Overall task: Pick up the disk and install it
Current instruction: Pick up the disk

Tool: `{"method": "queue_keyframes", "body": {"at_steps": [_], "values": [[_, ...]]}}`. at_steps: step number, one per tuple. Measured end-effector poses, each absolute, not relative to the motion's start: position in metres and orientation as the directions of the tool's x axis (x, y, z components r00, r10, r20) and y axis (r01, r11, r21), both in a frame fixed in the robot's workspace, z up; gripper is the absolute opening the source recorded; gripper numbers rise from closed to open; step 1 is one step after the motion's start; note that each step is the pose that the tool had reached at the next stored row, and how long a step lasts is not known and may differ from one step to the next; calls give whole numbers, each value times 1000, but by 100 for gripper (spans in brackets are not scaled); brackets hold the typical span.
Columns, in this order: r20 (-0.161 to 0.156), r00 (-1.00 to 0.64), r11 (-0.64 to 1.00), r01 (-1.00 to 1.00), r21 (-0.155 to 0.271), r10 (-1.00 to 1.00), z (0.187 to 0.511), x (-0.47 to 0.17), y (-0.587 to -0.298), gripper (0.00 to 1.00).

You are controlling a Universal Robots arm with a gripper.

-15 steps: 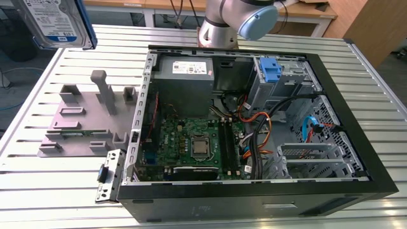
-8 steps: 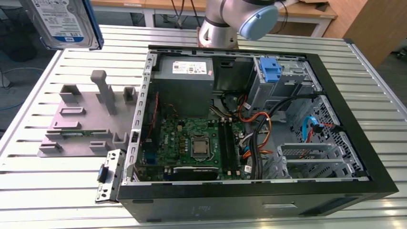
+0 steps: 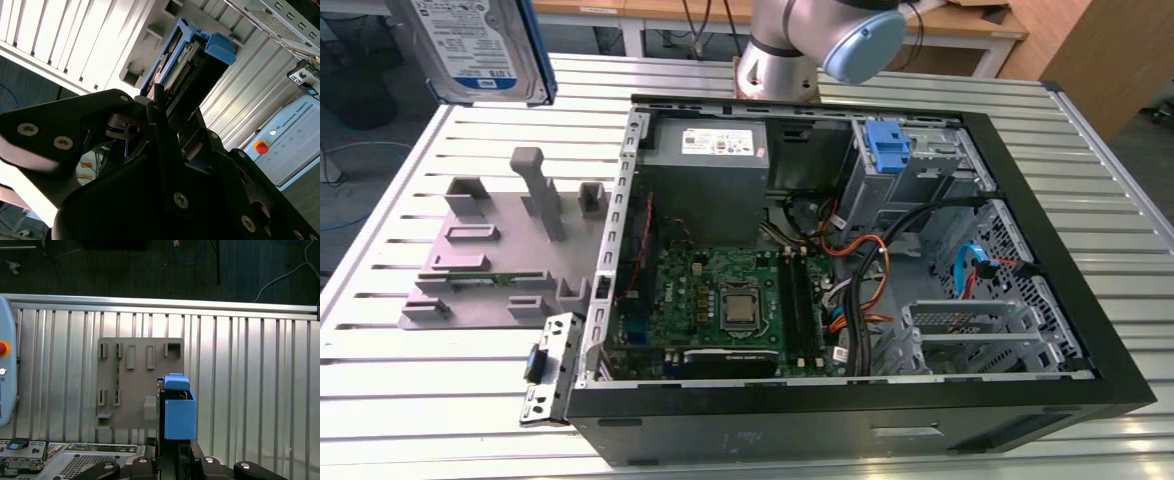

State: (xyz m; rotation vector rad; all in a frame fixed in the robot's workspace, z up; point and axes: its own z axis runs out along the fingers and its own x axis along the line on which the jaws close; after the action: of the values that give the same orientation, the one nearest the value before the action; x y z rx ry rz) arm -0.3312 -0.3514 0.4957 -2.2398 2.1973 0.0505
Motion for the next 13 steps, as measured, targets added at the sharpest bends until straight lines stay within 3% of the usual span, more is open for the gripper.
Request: {"method": "queue_keyframes", "body": {"at_steps": [13], "values": [[-25,19,-19,-1000,20,-999,495,-300,-351,35]]}}
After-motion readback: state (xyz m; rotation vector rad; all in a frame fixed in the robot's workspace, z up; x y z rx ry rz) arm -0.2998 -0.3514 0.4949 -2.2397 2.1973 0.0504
